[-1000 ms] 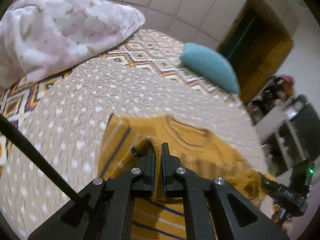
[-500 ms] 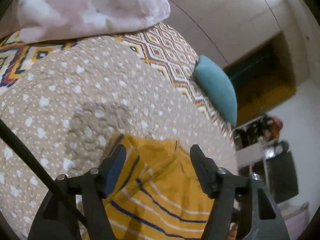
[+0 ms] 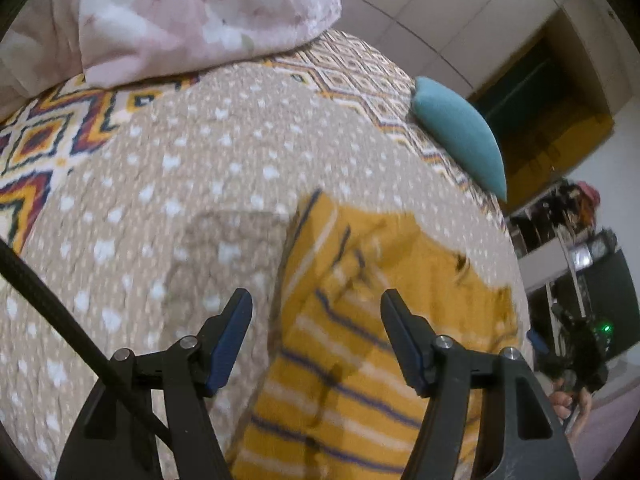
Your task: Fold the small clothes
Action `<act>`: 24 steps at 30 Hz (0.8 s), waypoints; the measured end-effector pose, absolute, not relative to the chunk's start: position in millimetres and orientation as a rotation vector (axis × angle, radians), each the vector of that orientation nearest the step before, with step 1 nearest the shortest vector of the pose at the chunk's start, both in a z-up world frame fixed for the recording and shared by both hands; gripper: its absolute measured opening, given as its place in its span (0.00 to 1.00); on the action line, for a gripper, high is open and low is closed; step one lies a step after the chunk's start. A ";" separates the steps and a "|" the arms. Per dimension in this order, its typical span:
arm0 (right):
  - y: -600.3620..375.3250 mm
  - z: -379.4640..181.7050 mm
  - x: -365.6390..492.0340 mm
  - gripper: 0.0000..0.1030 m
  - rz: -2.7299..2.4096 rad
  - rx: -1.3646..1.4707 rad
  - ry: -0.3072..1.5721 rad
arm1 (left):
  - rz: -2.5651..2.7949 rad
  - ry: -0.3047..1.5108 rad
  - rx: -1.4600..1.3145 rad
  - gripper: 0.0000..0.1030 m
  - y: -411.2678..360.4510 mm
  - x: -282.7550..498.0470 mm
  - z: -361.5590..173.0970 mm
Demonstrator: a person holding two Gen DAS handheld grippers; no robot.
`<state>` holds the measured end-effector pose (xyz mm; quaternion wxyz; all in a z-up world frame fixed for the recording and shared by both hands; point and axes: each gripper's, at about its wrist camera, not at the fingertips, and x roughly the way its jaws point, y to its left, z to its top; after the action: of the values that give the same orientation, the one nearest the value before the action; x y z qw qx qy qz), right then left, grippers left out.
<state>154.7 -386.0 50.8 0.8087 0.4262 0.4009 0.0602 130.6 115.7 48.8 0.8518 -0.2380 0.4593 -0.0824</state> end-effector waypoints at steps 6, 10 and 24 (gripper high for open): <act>-382.6 36.4 71.9 0.78 0.181 0.766 0.937 | -0.219 1.011 -0.484 0.66 119.4 91.6 24.5; -372.9 3.1 31.1 0.78 0.221 0.763 0.971 | -0.252 1.017 -0.500 0.74 123.8 78.3 9.8; -358.8 10.2 23.5 0.10 0.285 0.851 0.939 | -0.328 1.068 -0.316 0.12 96.6 56.2 63.1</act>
<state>23.5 -358.8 10.2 0.7965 0.3961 0.4372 0.1328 56.2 96.6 63.1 0.8361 -0.1492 0.5047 -0.1549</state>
